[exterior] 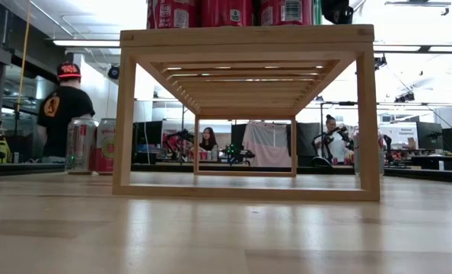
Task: Place canned beverage on shelf
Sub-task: Put the green soda can on the shelf aligned with the other green soda cans
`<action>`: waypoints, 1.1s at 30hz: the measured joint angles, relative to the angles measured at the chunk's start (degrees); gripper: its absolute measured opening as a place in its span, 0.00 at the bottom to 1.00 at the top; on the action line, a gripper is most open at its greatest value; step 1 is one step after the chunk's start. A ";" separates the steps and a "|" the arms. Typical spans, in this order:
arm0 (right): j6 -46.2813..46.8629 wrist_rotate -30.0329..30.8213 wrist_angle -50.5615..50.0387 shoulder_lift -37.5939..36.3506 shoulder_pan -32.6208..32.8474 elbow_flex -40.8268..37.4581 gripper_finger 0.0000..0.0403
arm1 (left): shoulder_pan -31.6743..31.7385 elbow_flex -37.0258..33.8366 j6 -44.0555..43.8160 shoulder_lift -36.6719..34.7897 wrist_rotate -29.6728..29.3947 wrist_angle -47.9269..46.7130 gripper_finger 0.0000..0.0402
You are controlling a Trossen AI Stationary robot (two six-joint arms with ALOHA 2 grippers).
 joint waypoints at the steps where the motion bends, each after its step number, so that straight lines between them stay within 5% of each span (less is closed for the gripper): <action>1: -0.02 -0.37 0.11 0.00 0.00 0.00 0.00 | 0.00 0.00 0.15 0.00 -0.04 0.03 0.65; 9: -0.50 -4.51 2.51 0.24 0.00 0.00 0.00 | -0.02 0.00 0.28 0.00 -0.20 0.00 0.65; 33: -4.58 -3.71 2.58 -1.32 -0.42 0.02 0.00 | 0.31 0.02 2.18 -1.12 -0.31 -0.16 0.65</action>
